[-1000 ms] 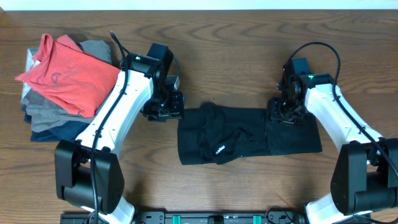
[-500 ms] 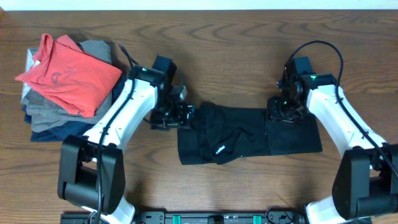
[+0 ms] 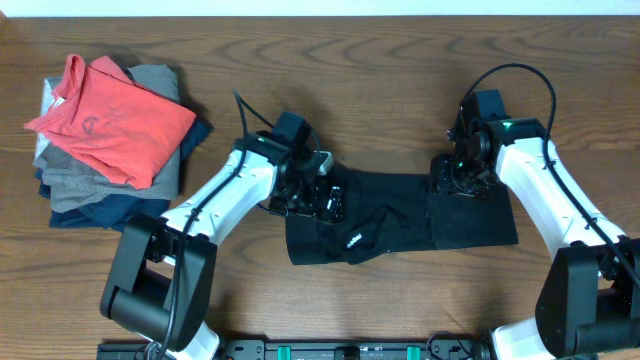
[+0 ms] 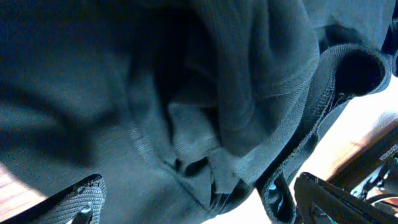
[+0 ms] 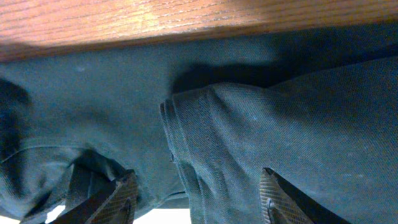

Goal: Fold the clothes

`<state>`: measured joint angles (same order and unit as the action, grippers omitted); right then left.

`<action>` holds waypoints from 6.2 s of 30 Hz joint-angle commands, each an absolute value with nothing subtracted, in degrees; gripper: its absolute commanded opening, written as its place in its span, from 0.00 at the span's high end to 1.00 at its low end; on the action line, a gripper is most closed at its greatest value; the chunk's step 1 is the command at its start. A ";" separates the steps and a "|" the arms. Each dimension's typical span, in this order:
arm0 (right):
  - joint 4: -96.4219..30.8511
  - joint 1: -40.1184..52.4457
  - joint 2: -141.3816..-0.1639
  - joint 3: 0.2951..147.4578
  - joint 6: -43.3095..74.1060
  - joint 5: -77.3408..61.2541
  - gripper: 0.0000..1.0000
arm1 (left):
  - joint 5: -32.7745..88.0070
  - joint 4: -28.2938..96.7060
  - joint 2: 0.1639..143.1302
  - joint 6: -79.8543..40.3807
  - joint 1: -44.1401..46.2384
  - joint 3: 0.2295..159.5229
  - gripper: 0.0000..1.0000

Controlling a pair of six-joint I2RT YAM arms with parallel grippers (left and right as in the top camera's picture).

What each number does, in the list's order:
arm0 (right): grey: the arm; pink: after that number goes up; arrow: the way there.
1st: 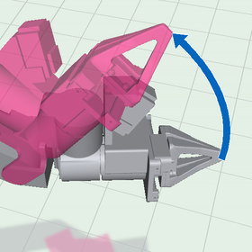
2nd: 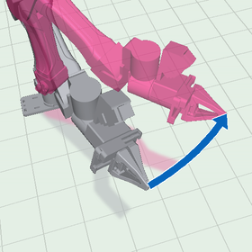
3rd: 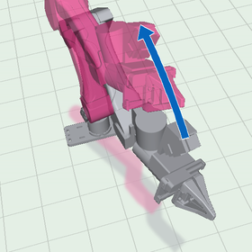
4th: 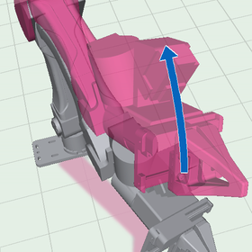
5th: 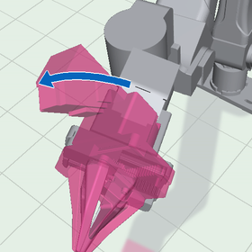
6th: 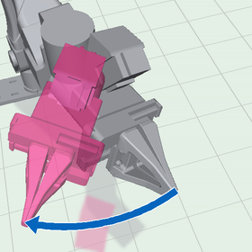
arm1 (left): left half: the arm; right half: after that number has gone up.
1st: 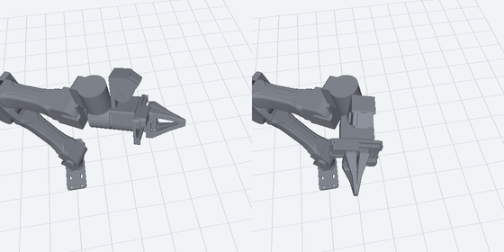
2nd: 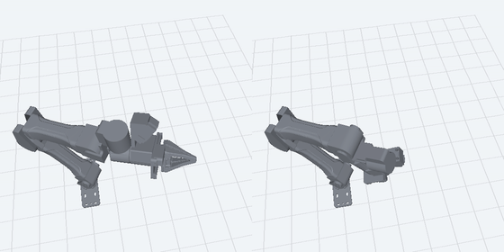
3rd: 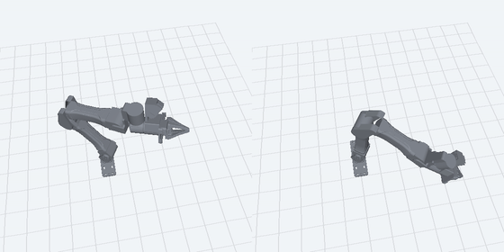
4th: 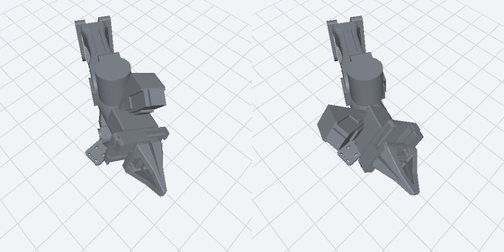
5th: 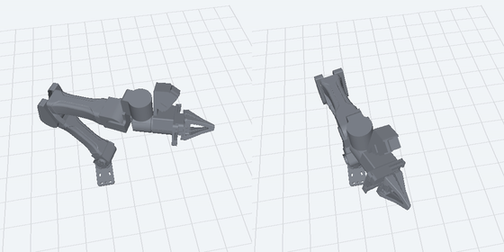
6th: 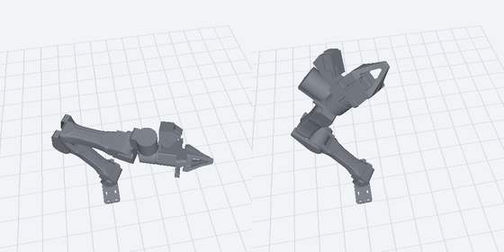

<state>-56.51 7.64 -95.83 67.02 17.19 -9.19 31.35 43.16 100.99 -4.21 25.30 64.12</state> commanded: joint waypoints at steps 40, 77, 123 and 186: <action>-60.58 3.57 -94.80 68.14 18.39 3.27 0.37 | 10.24 52.58 103.35 -9.91 14.68 68.16 0.94; -63.86 -5.93 -94.80 67.70 17.10 3.07 0.36 | 20.49 46.94 100.25 -16.86 40.77 85.30 0.87; -54.43 19.29 -94.83 67.70 -1.26 -18.98 0.28 | 15.62 58.50 91.88 -12.73 17.32 83.68 0.37; -59.35 22.00 -85.95 67.05 16.16 -16.97 0.62 | 15.97 54.96 99.98 -12.75 23.14 81.03 0.24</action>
